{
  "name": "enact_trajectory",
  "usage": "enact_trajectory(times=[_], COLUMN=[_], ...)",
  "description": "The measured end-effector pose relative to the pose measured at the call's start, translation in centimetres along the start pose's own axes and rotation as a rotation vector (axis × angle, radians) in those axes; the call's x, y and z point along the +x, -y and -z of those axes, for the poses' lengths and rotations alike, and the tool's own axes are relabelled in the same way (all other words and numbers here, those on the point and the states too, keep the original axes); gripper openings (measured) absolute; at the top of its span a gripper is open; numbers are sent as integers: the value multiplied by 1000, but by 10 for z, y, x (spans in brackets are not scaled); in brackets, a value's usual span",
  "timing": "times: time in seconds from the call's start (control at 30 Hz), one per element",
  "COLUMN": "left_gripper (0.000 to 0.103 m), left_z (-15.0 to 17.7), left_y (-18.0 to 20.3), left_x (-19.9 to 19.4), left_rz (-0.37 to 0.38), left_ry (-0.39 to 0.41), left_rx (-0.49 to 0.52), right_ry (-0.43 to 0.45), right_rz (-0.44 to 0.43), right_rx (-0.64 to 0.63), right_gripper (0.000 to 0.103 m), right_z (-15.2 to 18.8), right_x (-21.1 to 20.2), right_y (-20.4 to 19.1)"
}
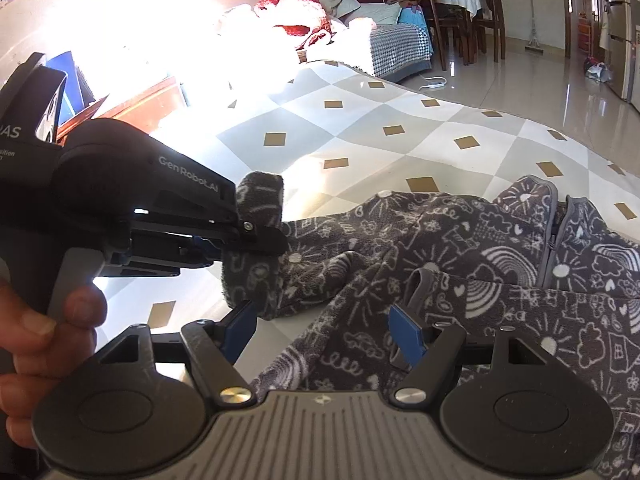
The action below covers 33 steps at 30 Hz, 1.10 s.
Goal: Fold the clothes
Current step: 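Carry the held sleeve over the jacket front with the left gripper while the right gripper holds the jacket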
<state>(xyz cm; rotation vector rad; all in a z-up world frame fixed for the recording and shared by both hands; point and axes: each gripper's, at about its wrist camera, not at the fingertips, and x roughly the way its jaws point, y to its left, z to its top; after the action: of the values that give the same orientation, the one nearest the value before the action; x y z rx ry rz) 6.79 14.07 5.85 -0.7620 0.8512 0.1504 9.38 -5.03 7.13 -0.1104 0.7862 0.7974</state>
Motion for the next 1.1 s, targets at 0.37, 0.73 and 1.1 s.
enact_trajectory(times=[0.37,0.73,1.1], left_gripper=[8,47,53], left_z=[3,-1,-19], left_y=[27,29,-13], left_x=[4,6,6], left_rz=[106,100,-53], left_ry=[-96,-46,-28], left_rx=[24,23,-104], right_ry=[35,72,94], right_rz=[11,130,182], right_rx=[-18,56,148], right_gripper=[70,14,14], right_z=[-4,-4,-8], right_x=[13,15,14], right_y=[-6,15,36])
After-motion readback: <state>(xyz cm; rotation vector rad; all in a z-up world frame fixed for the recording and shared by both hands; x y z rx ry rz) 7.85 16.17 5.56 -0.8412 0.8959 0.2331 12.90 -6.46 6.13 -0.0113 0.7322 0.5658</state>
